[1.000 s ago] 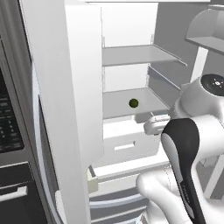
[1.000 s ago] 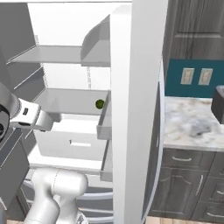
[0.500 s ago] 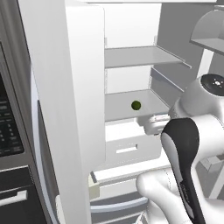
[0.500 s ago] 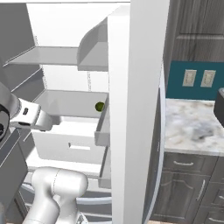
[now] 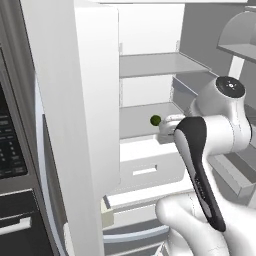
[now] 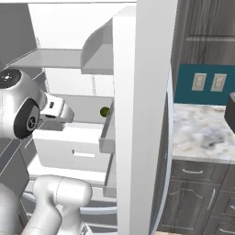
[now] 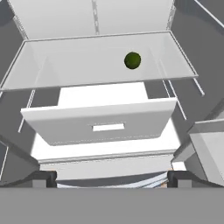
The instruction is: Grab the limes from the fridge, place them in the blender, close the lid, and turn on the blender to create a marinade.
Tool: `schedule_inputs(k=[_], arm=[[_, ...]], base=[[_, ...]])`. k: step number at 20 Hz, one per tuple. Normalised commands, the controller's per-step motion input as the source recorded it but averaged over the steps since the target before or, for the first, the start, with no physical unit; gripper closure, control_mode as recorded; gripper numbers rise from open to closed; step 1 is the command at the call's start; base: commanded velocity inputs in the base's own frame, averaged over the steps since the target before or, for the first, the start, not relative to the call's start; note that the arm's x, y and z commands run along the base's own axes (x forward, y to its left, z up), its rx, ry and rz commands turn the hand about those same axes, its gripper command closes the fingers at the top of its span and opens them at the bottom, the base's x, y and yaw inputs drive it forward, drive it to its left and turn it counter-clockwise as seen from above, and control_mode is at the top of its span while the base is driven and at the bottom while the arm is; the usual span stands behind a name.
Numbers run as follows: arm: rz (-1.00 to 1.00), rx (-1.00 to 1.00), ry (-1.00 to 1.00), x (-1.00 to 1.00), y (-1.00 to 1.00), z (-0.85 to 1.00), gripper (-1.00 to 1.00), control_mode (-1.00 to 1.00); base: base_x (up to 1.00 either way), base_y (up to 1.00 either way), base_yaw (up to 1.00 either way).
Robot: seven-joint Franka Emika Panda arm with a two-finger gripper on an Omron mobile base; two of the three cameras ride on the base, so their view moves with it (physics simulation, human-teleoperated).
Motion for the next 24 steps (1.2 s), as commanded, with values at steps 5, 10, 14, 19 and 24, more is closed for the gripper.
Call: schedule_inputs(k=[5,10,14,19,24], arm=[[-0.03,0.00,-0.01,0.99,-0.36,-0.46,-1.00,-1.00],[-0.04,0.00,0.00,0.99,-0.24,-0.26,-1.00,-1.00],[-0.02,0.00,0.05,0.98,0.00,-0.01,-1.00,-1.00],[0.00,0.00,0.16,0.79,-0.06,-0.28,-1.00,-1.00],[0.00,0.00,0.15,0.73,-0.12,-0.41,-1.00,-1.00]], base=[[0.00,0.00,0.00],[0.00,0.00,0.00],[0.00,0.00,0.00],[0.00,0.00,0.00],[0.00,0.00,0.00]])
